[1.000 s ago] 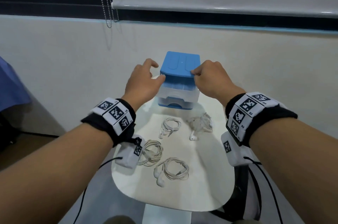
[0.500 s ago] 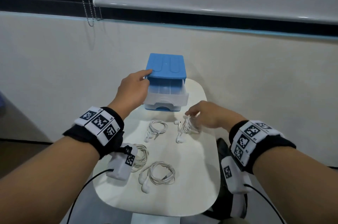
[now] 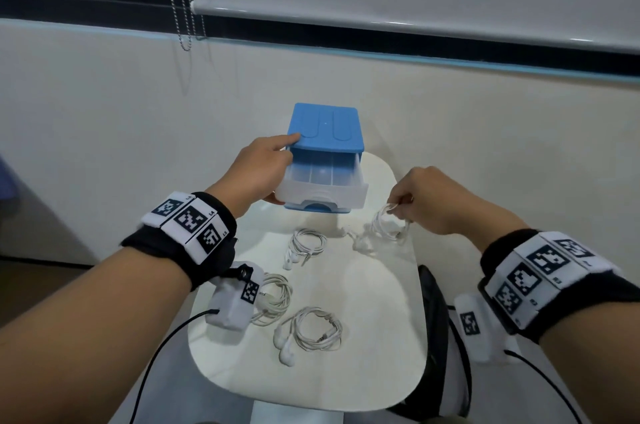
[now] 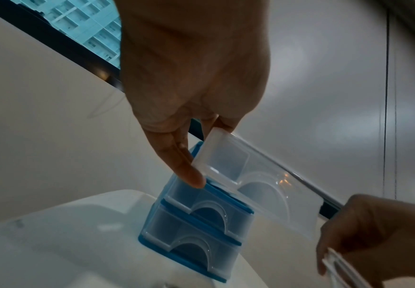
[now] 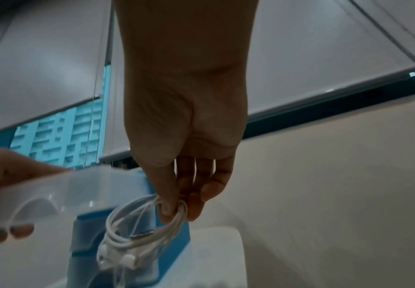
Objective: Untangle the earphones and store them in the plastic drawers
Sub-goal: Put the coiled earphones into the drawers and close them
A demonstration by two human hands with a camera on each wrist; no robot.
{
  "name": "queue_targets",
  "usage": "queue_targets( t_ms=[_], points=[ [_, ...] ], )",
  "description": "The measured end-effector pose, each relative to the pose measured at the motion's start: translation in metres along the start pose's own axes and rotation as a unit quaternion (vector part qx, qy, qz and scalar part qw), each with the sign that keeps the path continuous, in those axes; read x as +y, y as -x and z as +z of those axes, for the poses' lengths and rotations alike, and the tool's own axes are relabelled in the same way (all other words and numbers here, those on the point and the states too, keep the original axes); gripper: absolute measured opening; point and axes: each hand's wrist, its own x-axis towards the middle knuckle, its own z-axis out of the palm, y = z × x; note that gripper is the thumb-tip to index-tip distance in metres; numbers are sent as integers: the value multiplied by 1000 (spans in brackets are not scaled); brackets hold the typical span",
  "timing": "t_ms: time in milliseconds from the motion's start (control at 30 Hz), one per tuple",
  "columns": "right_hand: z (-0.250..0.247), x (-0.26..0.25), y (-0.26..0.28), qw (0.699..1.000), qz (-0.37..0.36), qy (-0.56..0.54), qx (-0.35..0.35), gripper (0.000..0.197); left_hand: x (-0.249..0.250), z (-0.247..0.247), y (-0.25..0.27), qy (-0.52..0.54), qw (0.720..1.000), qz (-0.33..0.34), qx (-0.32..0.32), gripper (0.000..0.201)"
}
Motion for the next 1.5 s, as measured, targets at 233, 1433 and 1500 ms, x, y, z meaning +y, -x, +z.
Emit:
queue_targets(
  t_ms=[233, 1433, 1500],
  points=[
    [-74, -26, 22, 995, 34, 7, 93, 13, 3, -1, 4, -5, 1000, -3, -13, 56],
    [-34, -60, -32, 924, 154, -228, 267, 18, -7, -3, -3, -2, 1000, 9, -28, 57],
    [-34, -59, -31, 920, 158, -233, 272, 18, -6, -2, -2, -9, 1000, 15, -24, 55]
  ],
)
